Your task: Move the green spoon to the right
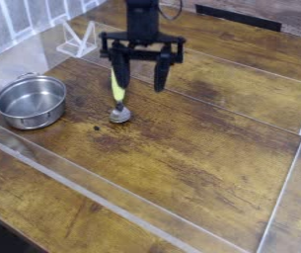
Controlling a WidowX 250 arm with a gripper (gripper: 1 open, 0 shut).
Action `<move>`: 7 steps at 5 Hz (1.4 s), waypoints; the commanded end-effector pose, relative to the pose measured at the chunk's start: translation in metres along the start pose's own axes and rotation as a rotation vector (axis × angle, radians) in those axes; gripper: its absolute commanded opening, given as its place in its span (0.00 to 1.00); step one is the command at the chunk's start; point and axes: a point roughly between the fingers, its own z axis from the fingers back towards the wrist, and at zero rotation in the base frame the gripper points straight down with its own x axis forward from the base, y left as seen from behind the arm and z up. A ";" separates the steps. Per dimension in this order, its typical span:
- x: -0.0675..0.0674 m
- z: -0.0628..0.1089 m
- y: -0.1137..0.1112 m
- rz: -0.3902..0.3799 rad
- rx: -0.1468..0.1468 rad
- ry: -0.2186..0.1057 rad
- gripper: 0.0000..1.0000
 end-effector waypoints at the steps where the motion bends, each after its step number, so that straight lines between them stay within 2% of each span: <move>1: 0.003 0.005 0.014 0.008 -0.012 -0.047 1.00; 2: 0.003 -0.008 0.024 0.004 -0.013 -0.047 1.00; 3: -0.005 -0.015 0.018 0.011 -0.015 -0.042 0.00; 4: -0.015 -0.016 0.009 0.014 -0.019 -0.043 0.00; 5: -0.024 0.010 -0.007 -0.005 -0.041 -0.073 0.00; 6: -0.022 0.037 -0.027 -0.041 -0.067 -0.095 0.00; 7: -0.016 0.049 -0.057 -0.061 -0.095 -0.102 0.00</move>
